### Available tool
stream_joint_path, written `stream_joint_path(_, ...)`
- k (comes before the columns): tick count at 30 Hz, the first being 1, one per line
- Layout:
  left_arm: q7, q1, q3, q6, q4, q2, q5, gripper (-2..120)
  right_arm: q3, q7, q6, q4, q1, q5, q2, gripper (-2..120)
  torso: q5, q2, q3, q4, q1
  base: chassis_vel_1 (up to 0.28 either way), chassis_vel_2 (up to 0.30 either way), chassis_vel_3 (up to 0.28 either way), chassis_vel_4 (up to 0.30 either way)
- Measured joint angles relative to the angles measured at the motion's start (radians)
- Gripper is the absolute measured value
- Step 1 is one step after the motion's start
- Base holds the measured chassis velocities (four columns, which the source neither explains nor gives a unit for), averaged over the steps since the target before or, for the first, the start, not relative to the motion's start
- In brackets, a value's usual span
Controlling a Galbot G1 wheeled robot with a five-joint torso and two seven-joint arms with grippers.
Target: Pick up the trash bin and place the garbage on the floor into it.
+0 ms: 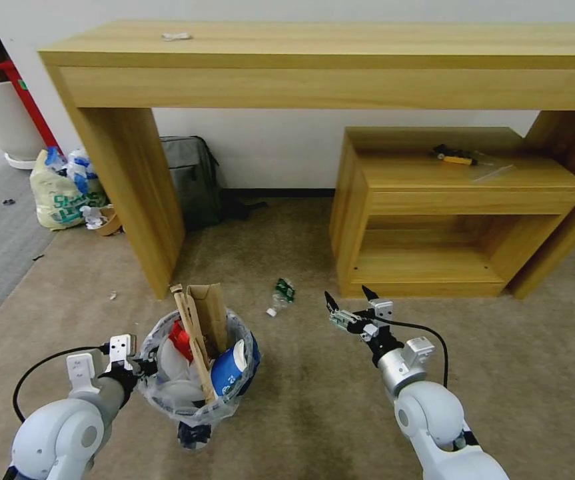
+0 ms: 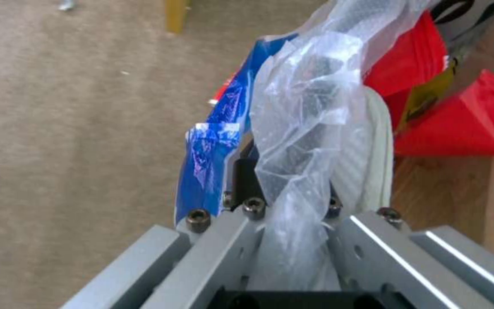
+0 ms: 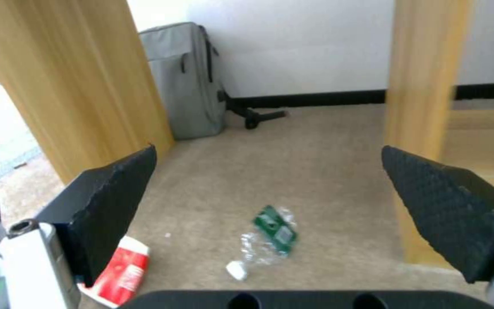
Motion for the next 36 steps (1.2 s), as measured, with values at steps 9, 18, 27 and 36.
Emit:
stream_joint_path(9,0.005,-0.001,-0.003,0.0,0.001,0.0,0.001,0,0.004,0.003,-0.004,0.0,-0.004,-0.01,0.002,100,-0.0011,0.0,0.0,0.0003,0.0,0.227,0.225,-0.229,-0.226)
stream_joint_path(18,0.017,-0.001,-0.006,0.0,0.001,-0.002,0.001,0,0.018,0.008,-0.021,0.01,-0.024,-0.002,0.004,100,-0.0009,0.0,0.0,-0.0004,0.0,0.041,0.036,-0.029,-0.03)
stream_joint_path(27,0.026,-0.001,-0.009,0.0,0.001,-0.006,0.003,0,0.015,0.006,-0.014,0.008,-0.03,-0.017,0.01,100,-0.0009,0.0,0.0,0.0001,0.0,-0.011,0.006,0.014,-0.002)
stream_joint_path(36,0.031,-0.003,-0.013,0.0,0.001,-0.007,0.005,0,0.007,0.01,-0.013,0.007,-0.033,-0.023,0.012,100,-0.0009,0.0,0.0,-0.0001,0.0,-0.1,0.117,0.114,-0.112)
